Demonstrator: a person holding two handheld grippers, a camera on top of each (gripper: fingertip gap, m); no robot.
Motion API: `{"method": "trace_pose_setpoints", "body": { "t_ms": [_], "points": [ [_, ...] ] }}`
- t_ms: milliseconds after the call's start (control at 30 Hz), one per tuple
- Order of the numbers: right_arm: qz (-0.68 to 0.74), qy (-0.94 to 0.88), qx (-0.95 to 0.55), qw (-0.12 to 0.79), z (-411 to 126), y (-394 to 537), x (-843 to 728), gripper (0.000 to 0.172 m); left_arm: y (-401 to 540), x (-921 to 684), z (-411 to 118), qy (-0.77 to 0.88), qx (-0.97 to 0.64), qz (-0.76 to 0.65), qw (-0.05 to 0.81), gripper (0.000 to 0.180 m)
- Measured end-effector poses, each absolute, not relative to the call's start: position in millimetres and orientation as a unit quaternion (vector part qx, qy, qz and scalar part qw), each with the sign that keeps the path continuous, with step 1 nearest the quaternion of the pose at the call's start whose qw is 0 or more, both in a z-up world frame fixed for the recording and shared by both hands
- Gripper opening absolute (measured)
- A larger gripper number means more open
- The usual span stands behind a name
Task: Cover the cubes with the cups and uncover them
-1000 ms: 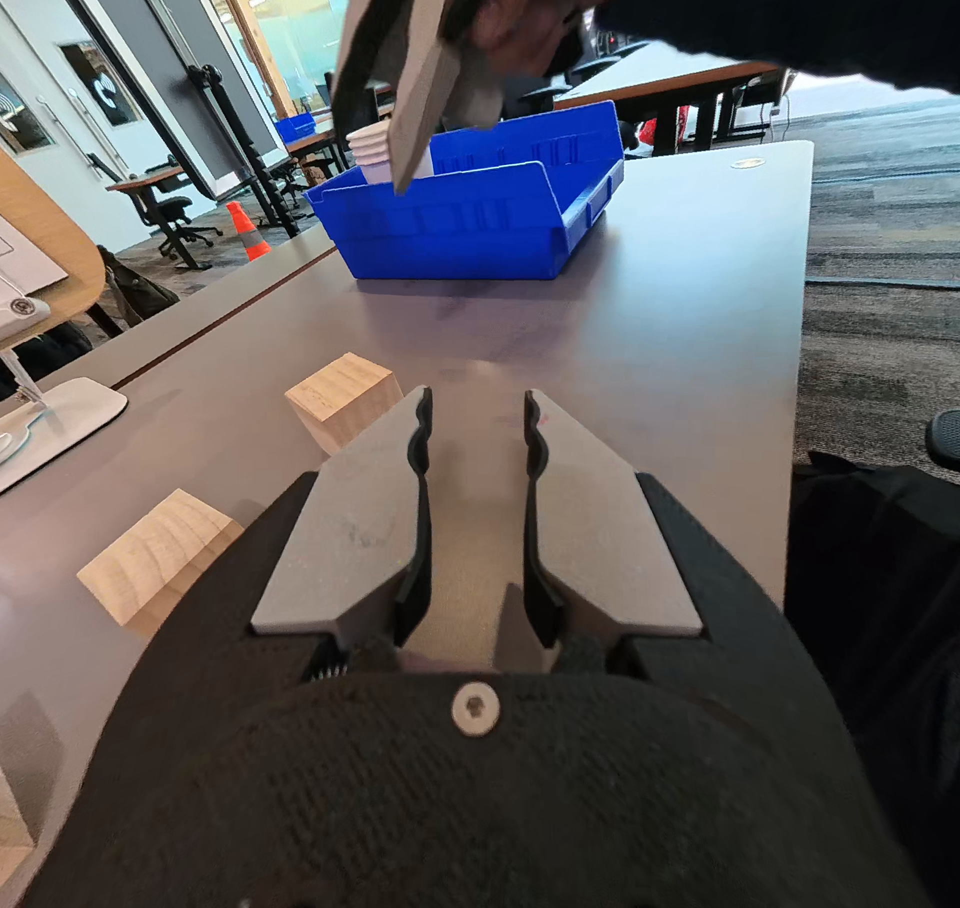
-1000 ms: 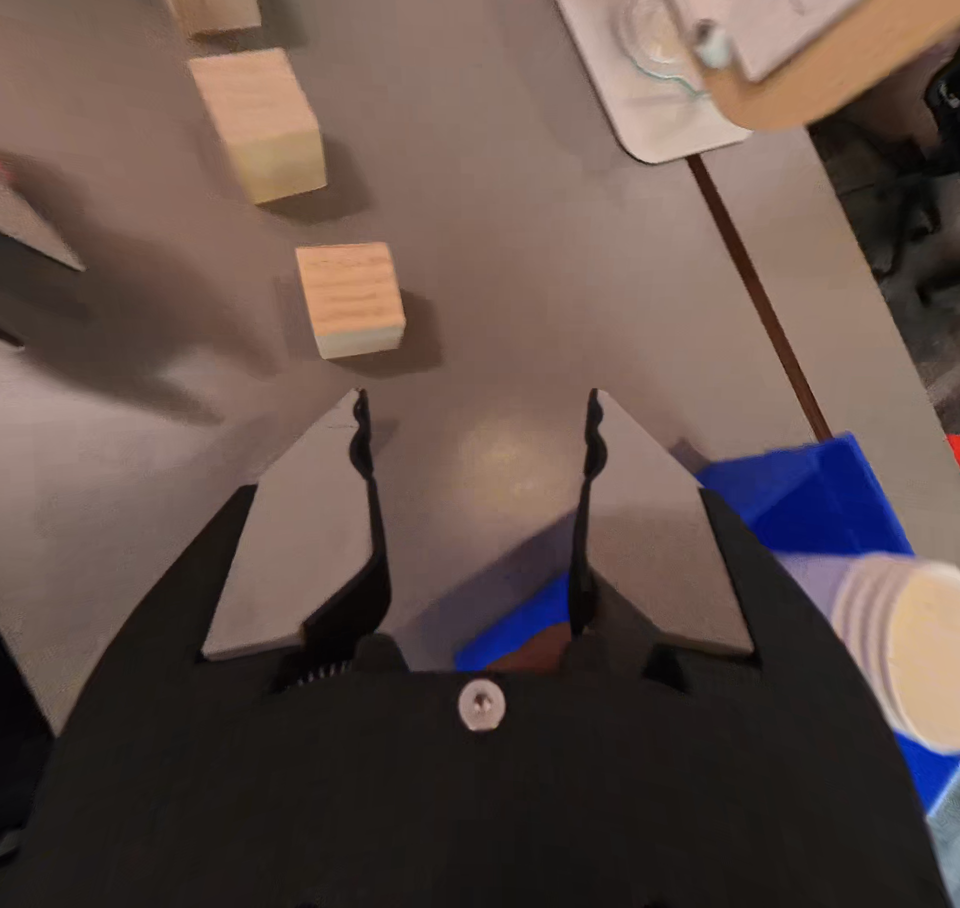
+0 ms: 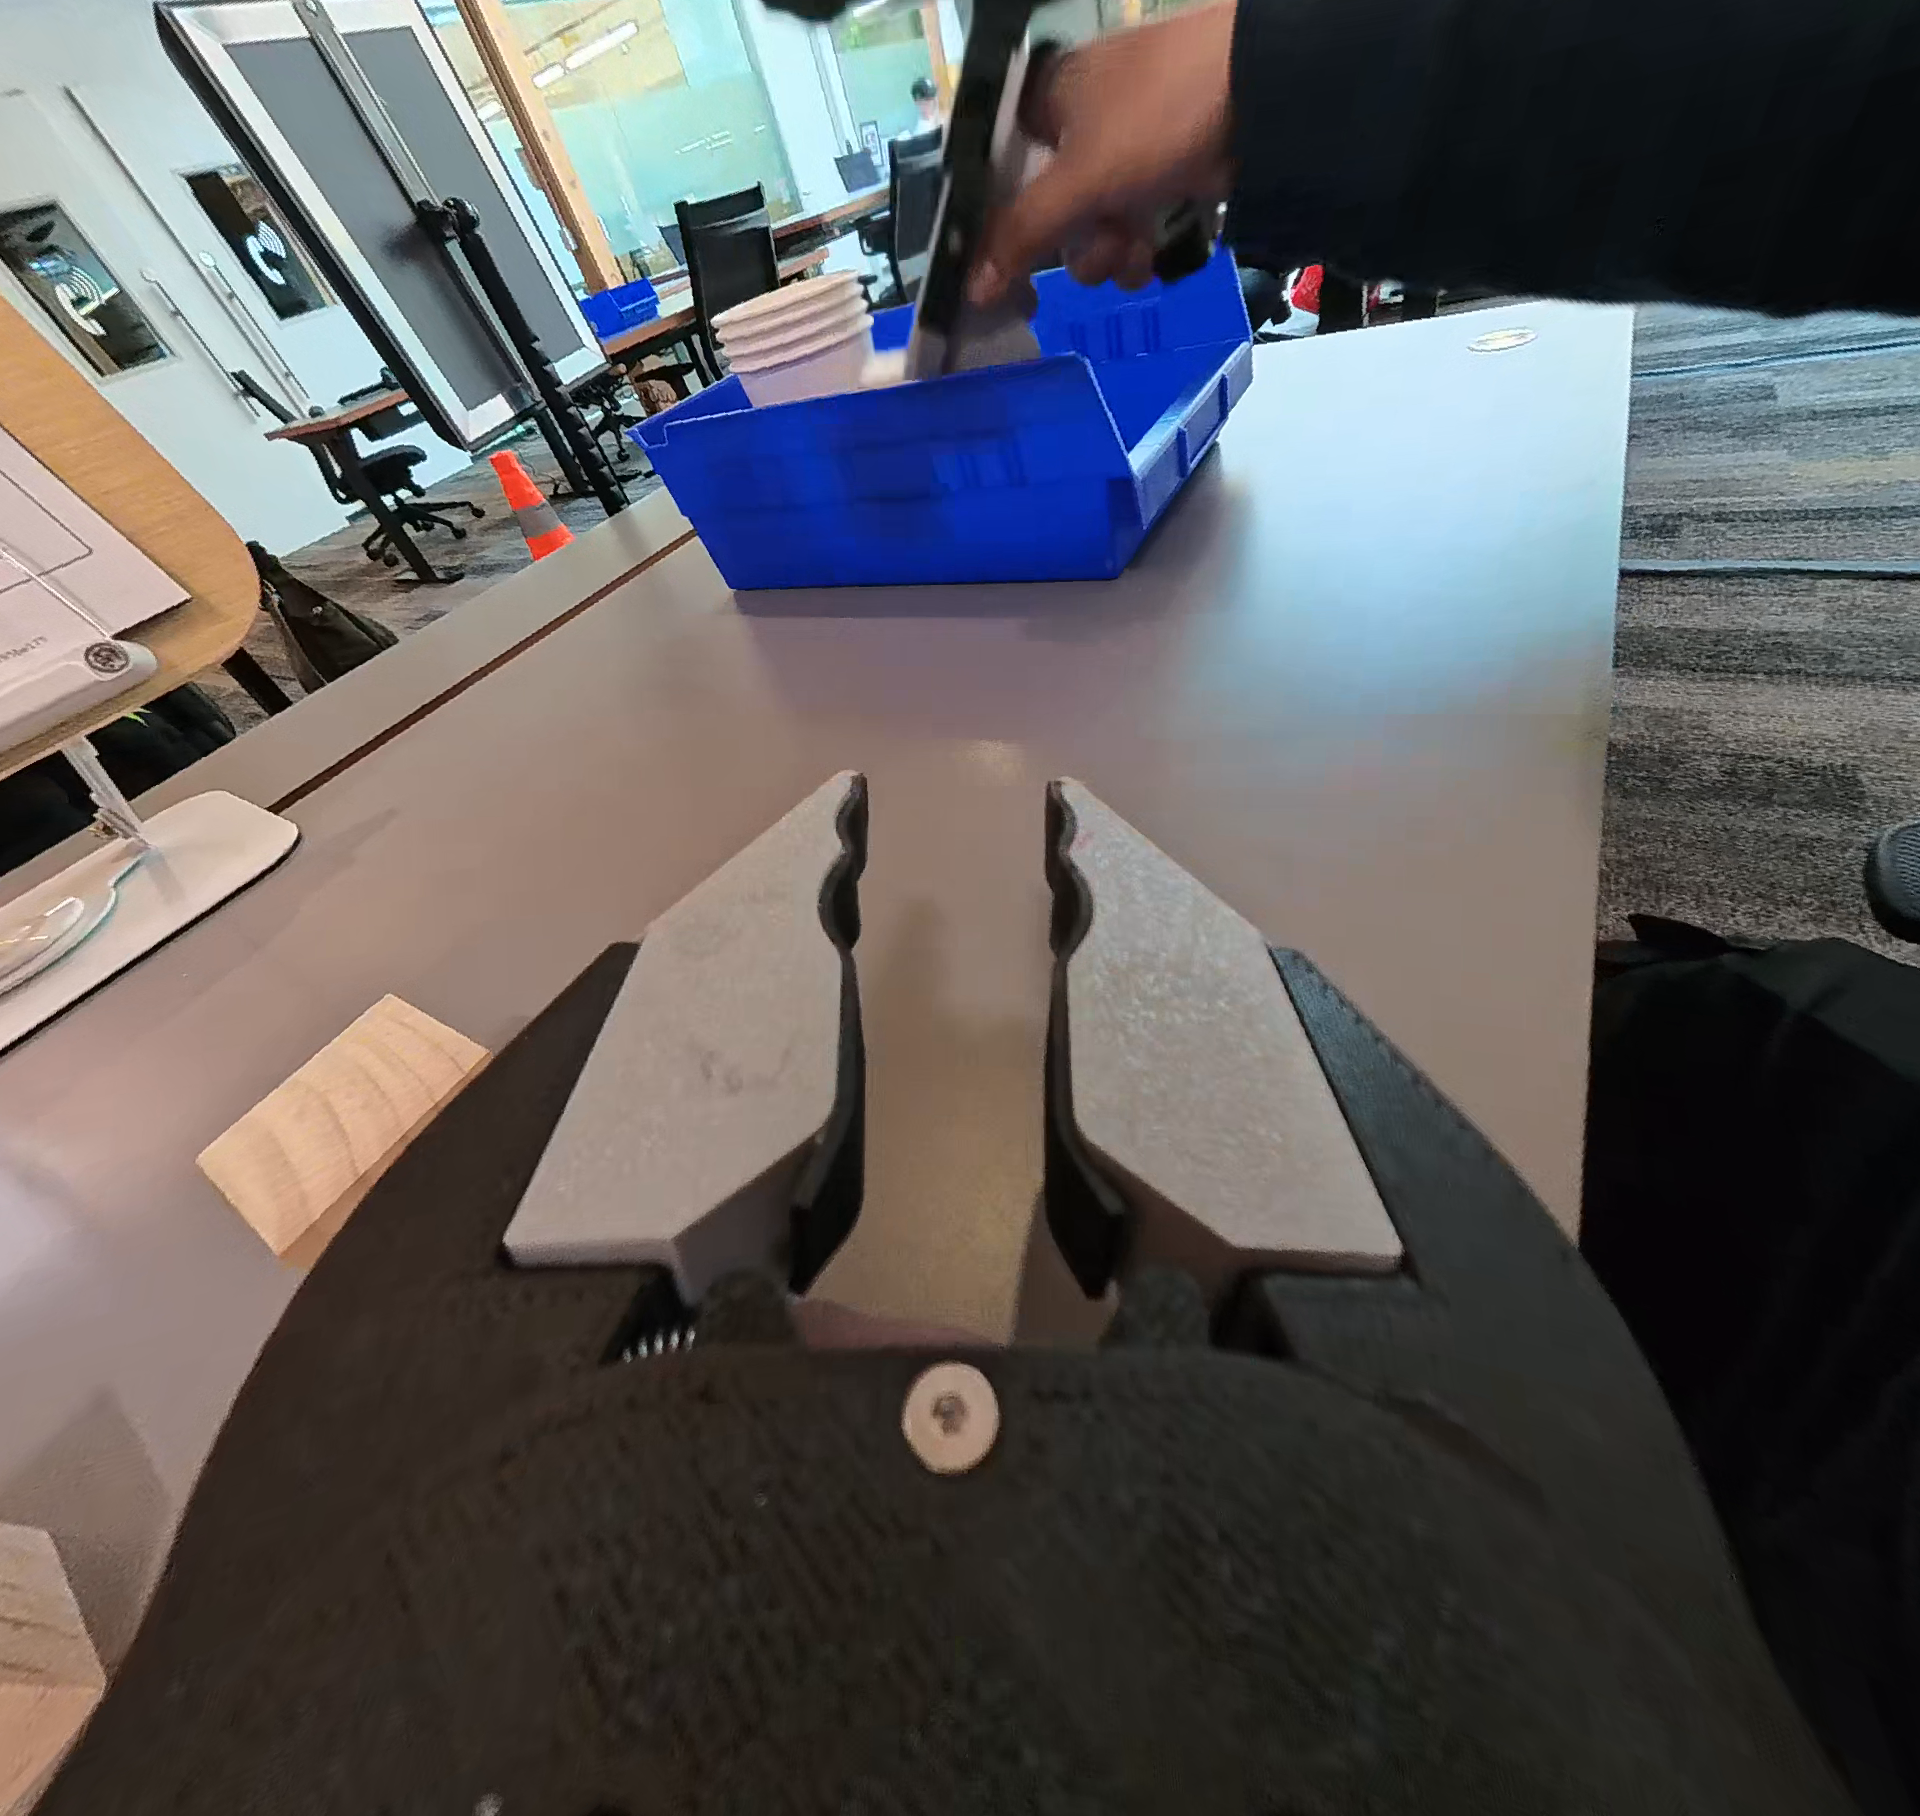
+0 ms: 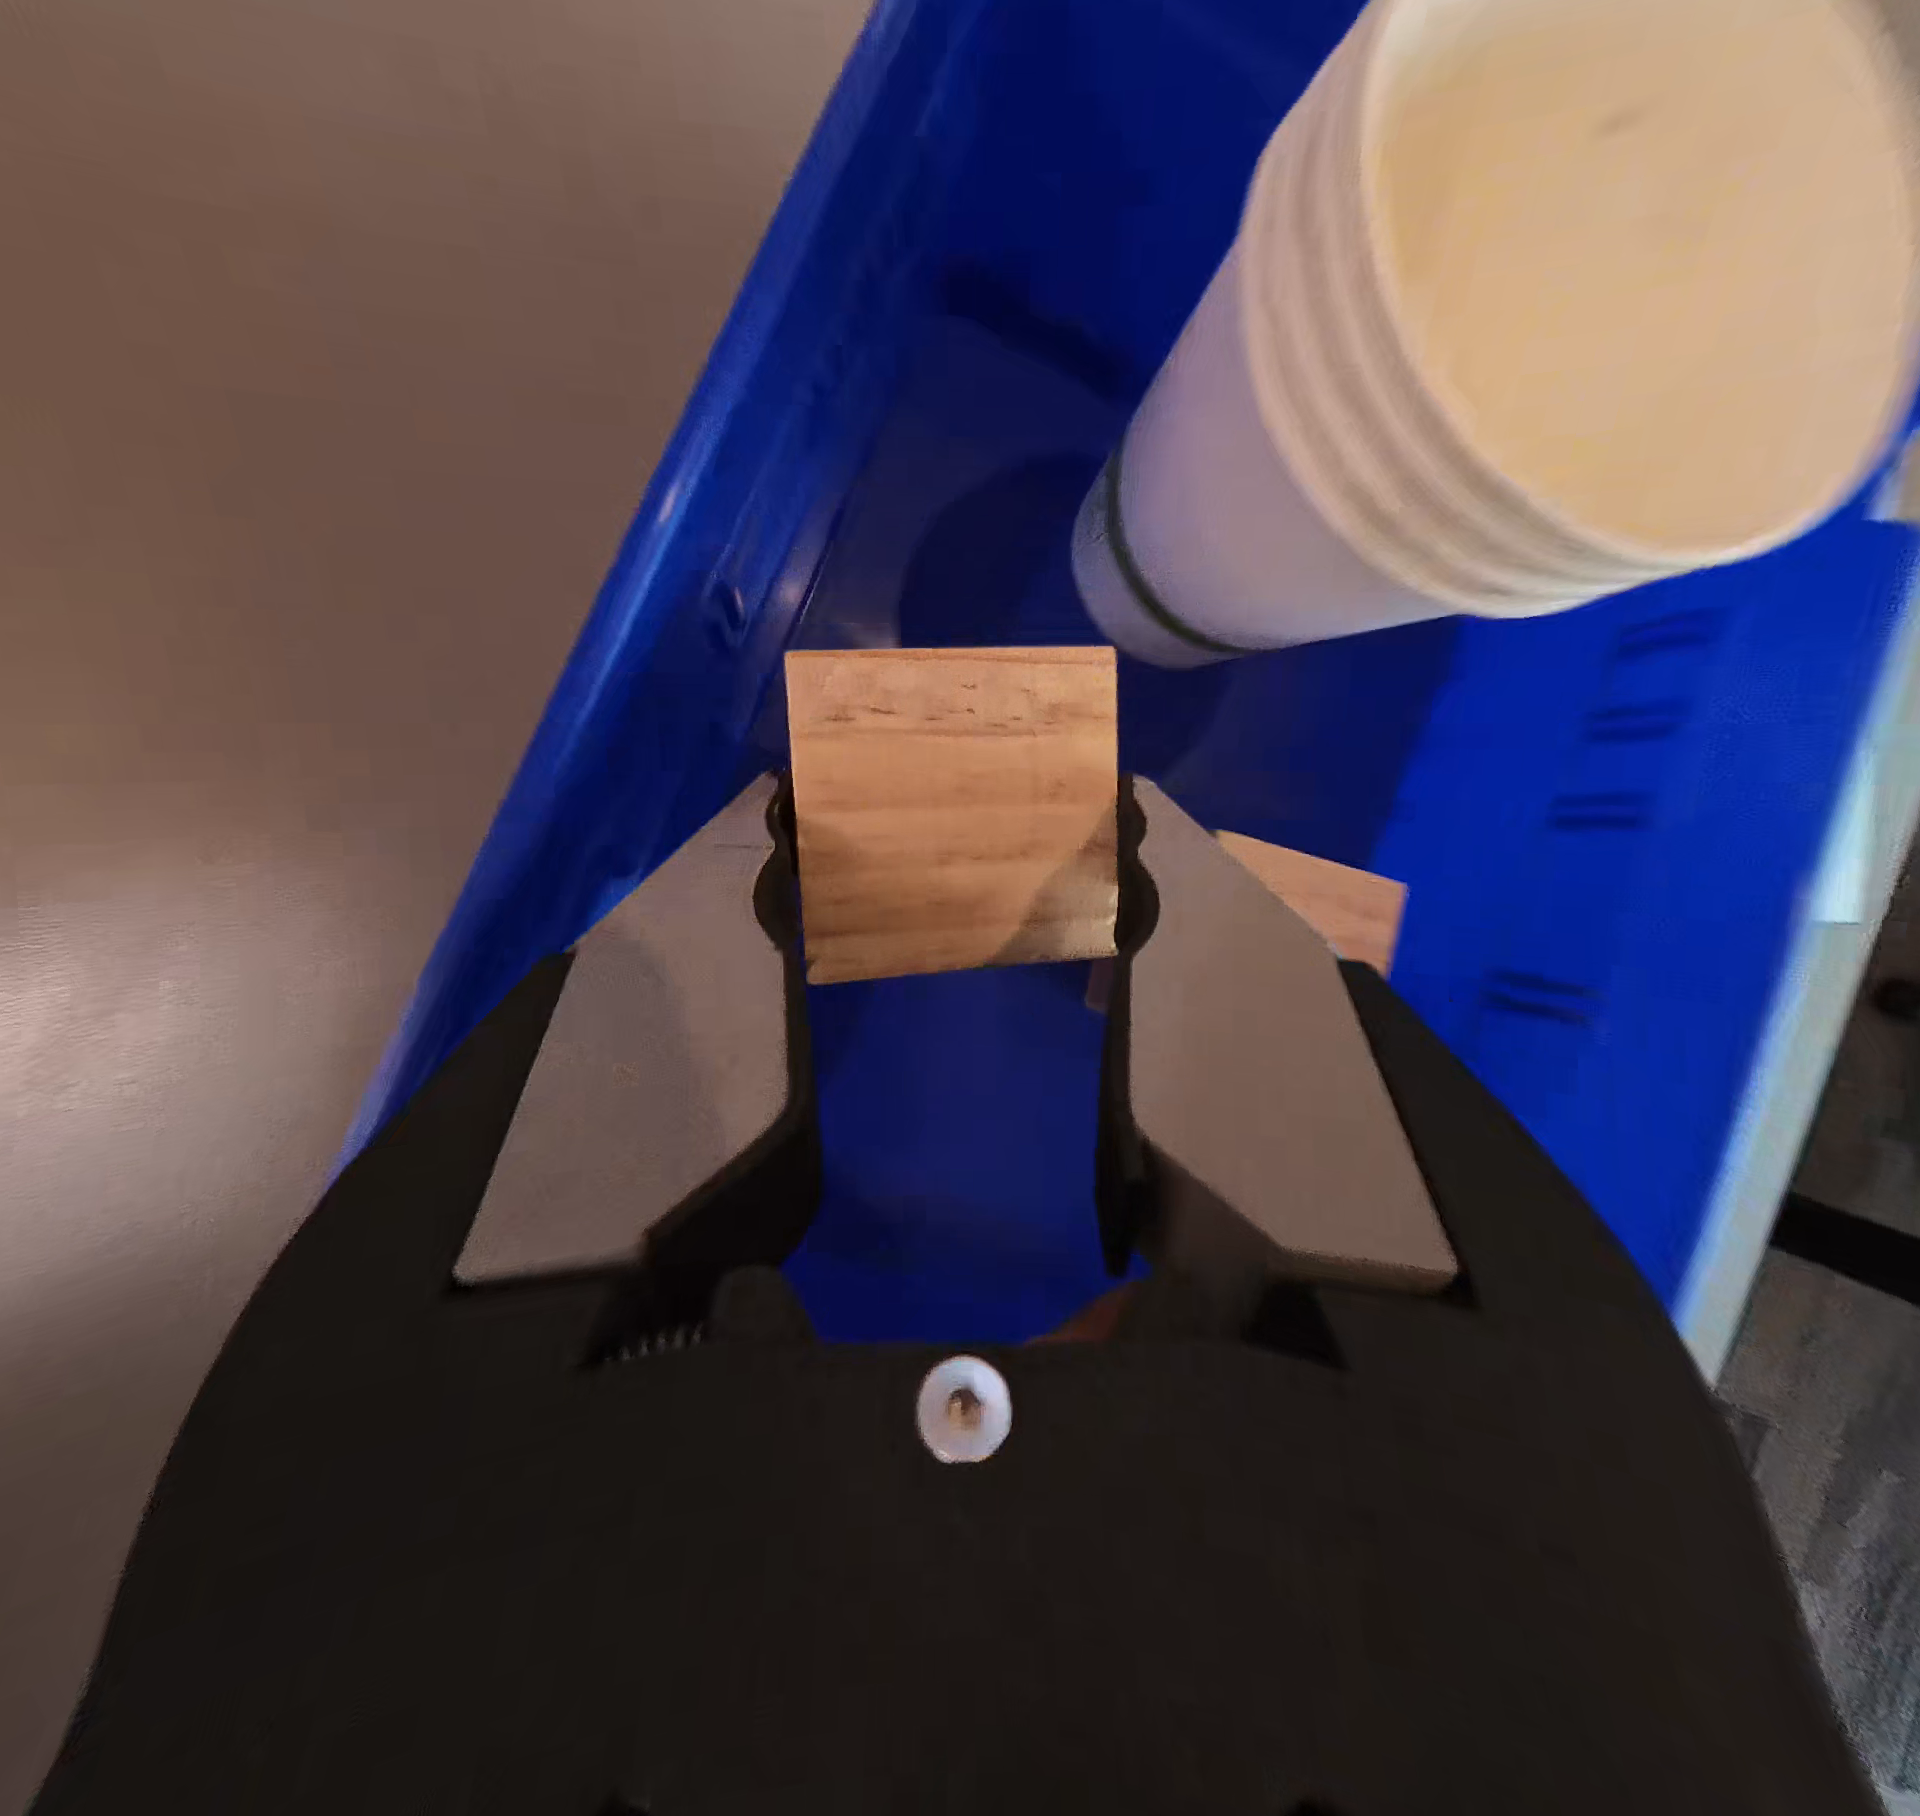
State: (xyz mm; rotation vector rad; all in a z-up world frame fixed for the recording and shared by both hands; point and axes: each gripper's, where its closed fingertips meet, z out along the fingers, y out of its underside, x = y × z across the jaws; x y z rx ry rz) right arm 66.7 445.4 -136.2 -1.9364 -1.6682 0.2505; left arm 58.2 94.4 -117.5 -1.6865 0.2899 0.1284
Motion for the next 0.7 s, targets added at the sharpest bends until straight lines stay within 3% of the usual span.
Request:
{"method": "trace_pose_setpoints", "body": {
  "t_ms": [100,167,333,433,500,600,700],
  "points": [
    [0.061,-0.638,-0.727,0.246,-181,449,64,0.06,94,54,-116,0.115,-0.743,0.056,0.657,0.032],
    [0.052,-0.633,-0.725,0.264,-179,454,63,0.059,94,49,-114,0.103,-0.74,0.057,0.662,0.032],
    [0.131,-0.601,-0.678,0.403,-75,434,51,0.06,91,44,-111,0.095,-0.733,0.065,0.67,0.032],
    [0.258,-0.642,-0.572,0.44,-10,349,27,0.057,92,50,-114,0.113,-0.737,0.064,0.663,0.036],
    [0.319,-0.695,-0.497,0.412,0,276,12,0.059,93,55,-115,0.131,-0.736,0.069,0.661,0.038],
    [0.329,-0.781,-0.431,0.309,-33,187,-11,0.096,90,70,-112,0.169,-0.718,0.073,0.671,0.04],
    [0.304,-0.824,-0.397,0.267,-75,138,-48,0.098,86,82,-111,0.201,-0.703,0.083,0.677,0.04]
  ]
}}
